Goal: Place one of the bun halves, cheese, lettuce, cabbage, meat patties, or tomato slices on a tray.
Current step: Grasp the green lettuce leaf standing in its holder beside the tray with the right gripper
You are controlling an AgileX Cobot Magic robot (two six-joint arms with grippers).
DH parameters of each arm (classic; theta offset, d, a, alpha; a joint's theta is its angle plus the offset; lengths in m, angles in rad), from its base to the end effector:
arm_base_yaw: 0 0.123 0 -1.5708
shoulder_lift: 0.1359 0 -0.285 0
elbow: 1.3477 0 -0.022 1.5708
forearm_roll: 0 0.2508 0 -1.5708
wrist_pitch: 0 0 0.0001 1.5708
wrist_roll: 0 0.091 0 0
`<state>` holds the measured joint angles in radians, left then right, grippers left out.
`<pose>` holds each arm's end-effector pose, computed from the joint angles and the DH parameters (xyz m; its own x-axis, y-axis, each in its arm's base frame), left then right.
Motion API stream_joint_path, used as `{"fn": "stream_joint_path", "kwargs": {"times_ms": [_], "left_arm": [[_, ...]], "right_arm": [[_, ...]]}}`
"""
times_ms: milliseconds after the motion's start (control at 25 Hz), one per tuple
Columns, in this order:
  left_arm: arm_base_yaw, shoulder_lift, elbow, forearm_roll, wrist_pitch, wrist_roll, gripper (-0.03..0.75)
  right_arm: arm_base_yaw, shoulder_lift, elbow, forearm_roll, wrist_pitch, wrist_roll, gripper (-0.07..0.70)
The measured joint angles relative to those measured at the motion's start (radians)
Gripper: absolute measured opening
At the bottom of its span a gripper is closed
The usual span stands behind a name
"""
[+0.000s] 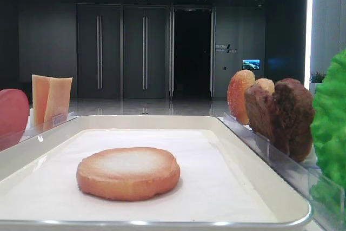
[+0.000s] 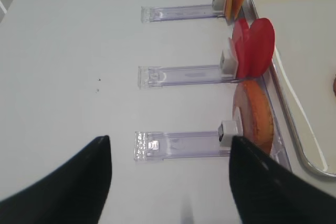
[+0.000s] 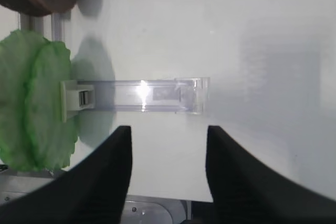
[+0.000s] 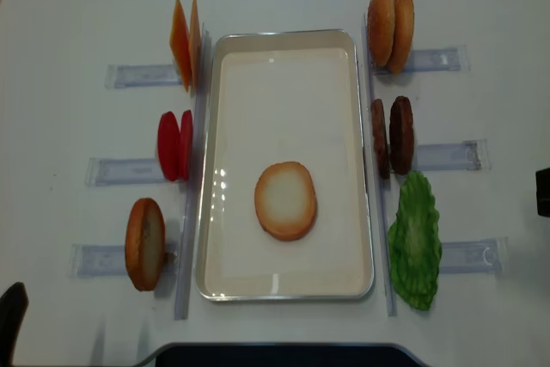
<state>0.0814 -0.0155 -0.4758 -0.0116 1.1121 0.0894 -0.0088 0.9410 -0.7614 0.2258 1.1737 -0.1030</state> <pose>-0.0066 -0.0015 0.2664 -0.5112 0.0427 -0.8584 -0.0295 0.9973 0.0672 0.1442 0.0175 0.2880 -0.9502 -0.0057 -0.3116 -0.0688 0.9790 0.1919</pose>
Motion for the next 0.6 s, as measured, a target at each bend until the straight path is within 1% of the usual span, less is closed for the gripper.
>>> {"fn": "stream_joint_path", "kwargs": {"times_ms": [160, 280, 480, 600], "left_arm": [[0.000, 0.000, 0.000, 0.000, 0.000, 0.000, 0.534], [0.000, 0.000, 0.000, 0.000, 0.000, 0.000, 0.534], [0.000, -0.001, 0.000, 0.000, 0.000, 0.000, 0.534], [0.000, -0.001, 0.000, 0.000, 0.000, 0.000, 0.534]], "right_arm": [[0.000, 0.090, -0.080, -0.019, 0.003, -0.007, 0.344], [0.000, 0.142, -0.120, -0.042, 0.020, -0.009, 0.344], [0.000, 0.167, -0.132, -0.049, 0.045, 0.010, 0.344], [0.003, 0.167, -0.142, -0.049, 0.048, 0.035, 0.344]]}}
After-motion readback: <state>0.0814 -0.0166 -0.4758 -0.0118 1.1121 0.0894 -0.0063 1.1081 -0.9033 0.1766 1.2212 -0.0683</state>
